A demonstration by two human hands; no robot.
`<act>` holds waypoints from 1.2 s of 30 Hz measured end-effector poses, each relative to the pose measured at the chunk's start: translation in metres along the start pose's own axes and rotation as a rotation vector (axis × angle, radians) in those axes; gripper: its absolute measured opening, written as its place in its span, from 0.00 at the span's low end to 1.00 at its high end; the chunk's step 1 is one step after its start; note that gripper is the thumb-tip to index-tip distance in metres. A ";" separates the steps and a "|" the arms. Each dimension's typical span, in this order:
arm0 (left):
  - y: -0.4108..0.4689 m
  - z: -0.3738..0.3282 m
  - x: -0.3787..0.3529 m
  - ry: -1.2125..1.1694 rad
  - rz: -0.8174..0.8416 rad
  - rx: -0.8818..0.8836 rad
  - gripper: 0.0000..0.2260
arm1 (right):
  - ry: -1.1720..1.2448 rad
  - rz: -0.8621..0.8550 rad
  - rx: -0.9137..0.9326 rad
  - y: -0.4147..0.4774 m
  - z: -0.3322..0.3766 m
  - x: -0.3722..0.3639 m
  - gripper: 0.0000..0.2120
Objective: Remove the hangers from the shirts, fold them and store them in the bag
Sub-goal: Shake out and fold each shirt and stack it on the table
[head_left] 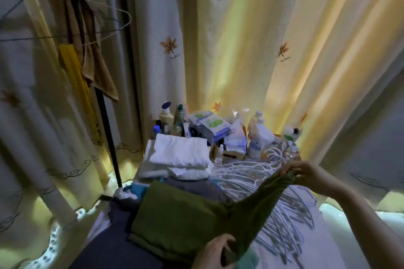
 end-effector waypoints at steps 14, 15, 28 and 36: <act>0.037 0.077 0.105 -1.145 -0.351 0.578 0.26 | -0.132 0.164 0.348 0.043 0.114 -0.225 0.18; 0.036 0.084 0.119 -1.217 -0.381 0.555 0.26 | -0.073 0.197 0.338 0.043 0.121 -0.245 0.19; 0.032 0.138 0.159 0.044 -0.854 0.167 0.14 | -0.039 -0.300 -0.643 -0.034 -0.063 -0.259 0.09; 0.045 0.120 0.094 -0.057 -0.040 0.180 0.27 | 0.336 -0.160 -0.992 -0.059 -0.059 -0.289 0.14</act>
Point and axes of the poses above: each hand's wrist, its own y-axis towards the middle knuckle, its own x-axis out of the back of the hand, z = x × y, the point moved 3 cm from there along y, towards the middle knuckle, and after that the axes turned 14 degrees about -z, right-handed, at the moved point
